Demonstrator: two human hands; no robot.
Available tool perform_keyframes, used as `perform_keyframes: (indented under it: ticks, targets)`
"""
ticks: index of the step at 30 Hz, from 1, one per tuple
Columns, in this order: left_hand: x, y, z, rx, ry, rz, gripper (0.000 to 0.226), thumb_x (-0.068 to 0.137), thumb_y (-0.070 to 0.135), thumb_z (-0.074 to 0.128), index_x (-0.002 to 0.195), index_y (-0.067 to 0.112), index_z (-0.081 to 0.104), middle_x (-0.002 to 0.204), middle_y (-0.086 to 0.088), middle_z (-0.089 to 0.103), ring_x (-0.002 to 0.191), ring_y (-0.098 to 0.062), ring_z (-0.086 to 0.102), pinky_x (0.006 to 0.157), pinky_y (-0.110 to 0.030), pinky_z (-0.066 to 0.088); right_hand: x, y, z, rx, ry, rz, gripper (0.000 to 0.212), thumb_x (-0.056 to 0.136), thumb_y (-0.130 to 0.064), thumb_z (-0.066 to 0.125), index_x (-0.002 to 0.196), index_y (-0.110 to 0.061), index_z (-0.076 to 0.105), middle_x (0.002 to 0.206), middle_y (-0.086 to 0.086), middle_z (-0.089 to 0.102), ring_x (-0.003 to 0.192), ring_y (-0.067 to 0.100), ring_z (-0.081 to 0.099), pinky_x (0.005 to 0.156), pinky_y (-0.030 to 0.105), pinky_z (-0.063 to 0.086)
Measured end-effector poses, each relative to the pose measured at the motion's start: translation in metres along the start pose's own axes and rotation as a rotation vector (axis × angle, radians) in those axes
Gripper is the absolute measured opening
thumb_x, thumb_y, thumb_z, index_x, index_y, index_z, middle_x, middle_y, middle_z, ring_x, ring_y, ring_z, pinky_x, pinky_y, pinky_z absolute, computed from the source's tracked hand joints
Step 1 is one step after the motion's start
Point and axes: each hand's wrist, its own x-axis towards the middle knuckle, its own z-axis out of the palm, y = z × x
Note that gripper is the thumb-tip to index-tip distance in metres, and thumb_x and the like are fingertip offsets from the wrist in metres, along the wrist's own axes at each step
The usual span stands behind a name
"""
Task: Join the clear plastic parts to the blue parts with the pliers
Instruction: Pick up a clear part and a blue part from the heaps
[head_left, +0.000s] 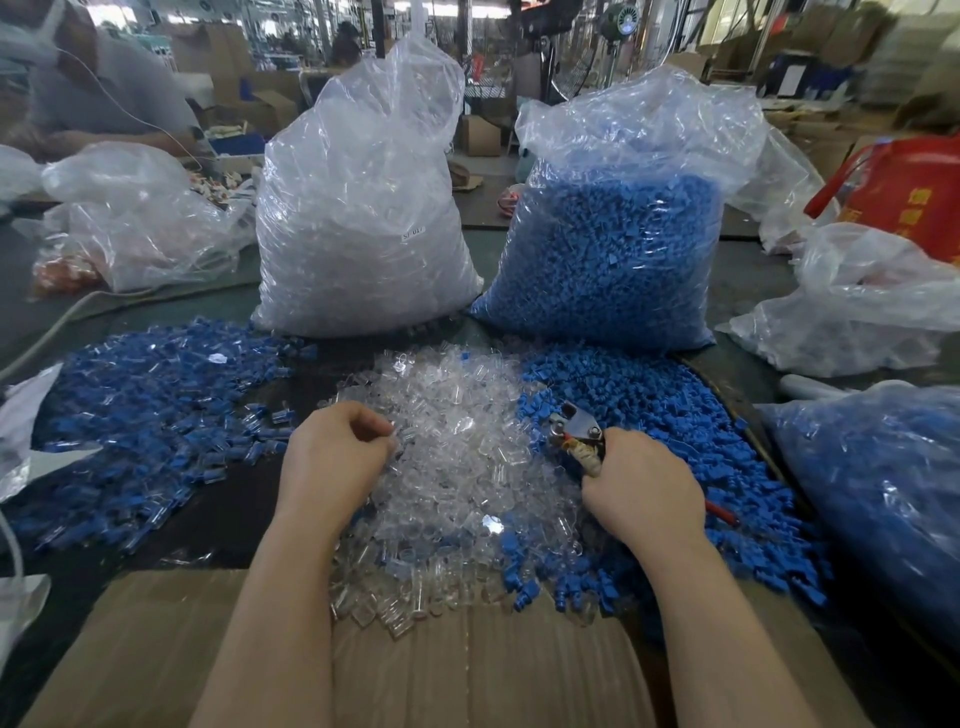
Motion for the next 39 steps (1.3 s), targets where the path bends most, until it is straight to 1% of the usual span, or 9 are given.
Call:
perform_keyframes:
  ticks: [5, 8, 10, 15, 18, 21, 27, 32, 39]
  targets:
    - [-0.004, 0.016, 0.002, -0.289, -0.022, 0.016, 0.011, 0.084, 0.013, 0.075, 0.084, 0.024, 0.072, 0.077, 0.002, 0.072, 0.068, -0.010, 0.065, 0.070, -0.031, 0.057, 0.002, 0.002, -0.001, 0.022, 0.073, 0.014, 0.017, 0.088, -0.029, 0.058, 0.082, -0.023, 0.043, 0.074, -0.006, 0.042, 0.064, 0.018, 0.042, 0.053, 0.031, 0.028]
    - [-0.008, 0.028, 0.007, -0.399, -0.074, 0.041, 0.012, 0.087, 0.008, 0.072, 0.089, 0.020, 0.073, 0.079, 0.000, 0.073, 0.061, -0.003, 0.066, 0.059, -0.016, 0.053, 0.006, 0.003, -0.002, 0.124, 0.143, 0.028, 0.025, 0.089, -0.025, 0.055, 0.072, -0.025, 0.036, 0.071, -0.008, 0.043, 0.058, 0.010, 0.038, 0.048, 0.028, 0.022]
    - [-0.011, 0.035, 0.012, -0.429, -0.121, 0.053, 0.012, 0.089, 0.006, 0.070, 0.093, 0.018, 0.072, 0.083, -0.002, 0.073, 0.063, -0.004, 0.068, 0.058, -0.013, 0.052, 0.008, 0.003, -0.002, 0.226, 0.163, 0.028, 0.020, 0.089, -0.025, 0.054, 0.075, -0.025, 0.041, 0.071, -0.009, 0.048, 0.060, 0.008, 0.041, 0.048, 0.027, 0.024]
    - [-0.024, 0.051, 0.025, -0.453, -0.200, 0.094, 0.012, 0.092, 0.007, 0.066, 0.094, 0.018, 0.070, 0.085, -0.002, 0.073, 0.066, -0.004, 0.070, 0.064, -0.021, 0.059, 0.006, 0.002, -0.005, 0.427, 0.155, -0.021, 0.010, 0.088, -0.034, 0.062, 0.084, -0.030, 0.054, 0.073, -0.012, 0.057, 0.067, 0.010, 0.051, 0.054, 0.030, 0.037]
    - [-0.030, 0.060, 0.033, -0.455, -0.244, 0.115, 0.014, 0.093, 0.008, 0.064, 0.093, 0.021, 0.070, 0.085, 0.000, 0.072, 0.066, -0.001, 0.069, 0.066, -0.022, 0.060, 0.003, -0.003, -0.010, 0.609, 0.162, -0.068, 0.008, 0.085, -0.030, 0.069, 0.089, -0.025, 0.064, 0.079, -0.011, 0.065, 0.076, 0.016, 0.061, 0.068, 0.039, 0.051]
    - [-0.037, 0.067, 0.041, -0.468, -0.250, 0.144, 0.017, 0.094, 0.010, 0.064, 0.092, 0.025, 0.071, 0.085, 0.001, 0.074, 0.067, -0.002, 0.070, 0.067, -0.022, 0.060, 0.001, -0.008, -0.014, 0.784, 0.145, -0.107, 0.009, 0.083, -0.024, 0.074, 0.090, -0.026, 0.068, 0.080, -0.009, 0.069, 0.077, 0.014, 0.064, 0.074, 0.042, 0.055]
    - [-0.044, 0.077, 0.051, -0.564, -0.228, 0.126, 0.014, 0.089, 0.005, 0.068, 0.089, 0.018, 0.074, 0.080, -0.005, 0.075, 0.069, -0.009, 0.072, 0.066, -0.020, 0.058, -0.002, -0.015, -0.012, 0.842, 0.113, -0.180, 0.010, 0.084, -0.023, 0.075, 0.092, -0.026, 0.070, 0.076, -0.008, 0.070, 0.071, 0.009, 0.064, 0.068, 0.039, 0.055]
    - [-0.044, 0.076, 0.050, -0.633, -0.222, 0.097, 0.018, 0.087, 0.003, 0.071, 0.082, 0.020, 0.073, 0.080, -0.007, 0.075, 0.070, -0.013, 0.073, 0.065, -0.019, 0.057, -0.001, -0.015, -0.012, 0.856, 0.110, -0.229, 0.009, 0.086, -0.023, 0.073, 0.094, -0.027, 0.071, 0.078, -0.017, 0.069, 0.068, 0.005, 0.062, 0.057, 0.021, 0.047]
    - [-0.043, 0.073, 0.052, -0.544, -0.237, 0.144, 0.015, 0.085, 0.006, 0.074, 0.088, 0.020, 0.077, 0.076, 0.003, 0.076, 0.071, -0.007, 0.072, 0.069, -0.021, 0.059, -0.002, -0.016, -0.013, 0.891, 0.132, -0.214, 0.009, 0.083, -0.032, 0.075, 0.081, -0.034, 0.067, 0.076, -0.017, 0.069, 0.069, 0.007, 0.063, 0.058, 0.024, 0.049]
